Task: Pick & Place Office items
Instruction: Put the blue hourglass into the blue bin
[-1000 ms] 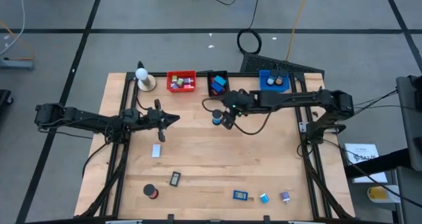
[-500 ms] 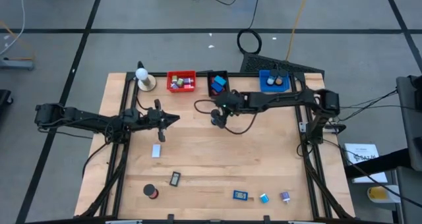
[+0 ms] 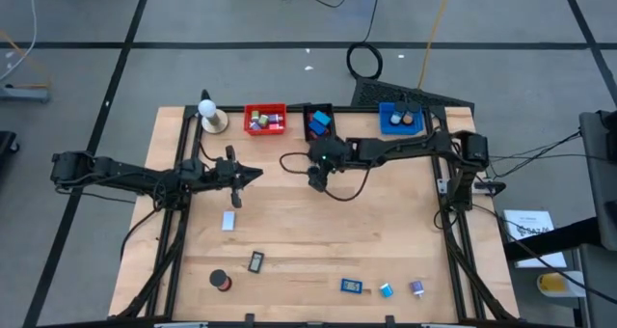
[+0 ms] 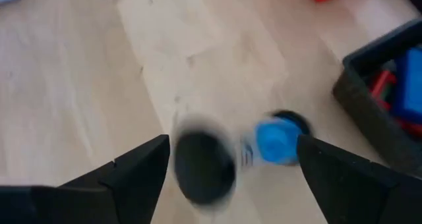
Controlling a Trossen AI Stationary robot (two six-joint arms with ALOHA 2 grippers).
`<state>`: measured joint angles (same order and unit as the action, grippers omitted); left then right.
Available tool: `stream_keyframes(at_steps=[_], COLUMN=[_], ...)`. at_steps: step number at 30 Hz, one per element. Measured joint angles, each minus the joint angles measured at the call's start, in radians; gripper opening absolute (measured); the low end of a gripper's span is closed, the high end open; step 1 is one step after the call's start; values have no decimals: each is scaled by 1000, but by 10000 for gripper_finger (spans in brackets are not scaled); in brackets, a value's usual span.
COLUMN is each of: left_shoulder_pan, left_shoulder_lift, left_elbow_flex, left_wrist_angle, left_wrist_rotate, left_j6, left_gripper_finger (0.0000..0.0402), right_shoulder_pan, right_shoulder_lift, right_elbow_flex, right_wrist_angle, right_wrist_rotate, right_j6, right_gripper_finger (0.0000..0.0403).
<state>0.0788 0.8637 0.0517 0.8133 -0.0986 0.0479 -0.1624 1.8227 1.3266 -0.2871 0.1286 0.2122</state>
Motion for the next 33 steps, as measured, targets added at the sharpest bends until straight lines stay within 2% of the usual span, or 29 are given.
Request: stream_keyframes(at_steps=[9,12,16,19,24,28,33], left_shoulder_pan=[0,0,0,0,0,0,0], left_shoulder_lift=[0,0,0,0,0,0,0], left_elbow_flex=[0,0,0,0,0,0,0], left_wrist_angle=[0,0,0,0,0,1,1], left_wrist_rotate=[0,0,0,0,0,0,0], left_j6=[0,0,0,0,0,0,0], left_gripper_finger=[35,35,35,35,35,35,35], right_shoulder_pan=[1,0,-1,-1,-4,-15,-14], right_shoulder_lift=[-21,-35,-20,26,67,90,84], right_elbow_flex=[1,5,0,-12,-41,-45,-43], right_wrist_angle=[-5,-23,-144,-151,-98,-85,-107], right_wrist_rotate=[14,73,139,216,234,199,184], right_j6=[-1,101,281,341,402,417,394], right_gripper_finger=[334,334,334,334,333,318,277])
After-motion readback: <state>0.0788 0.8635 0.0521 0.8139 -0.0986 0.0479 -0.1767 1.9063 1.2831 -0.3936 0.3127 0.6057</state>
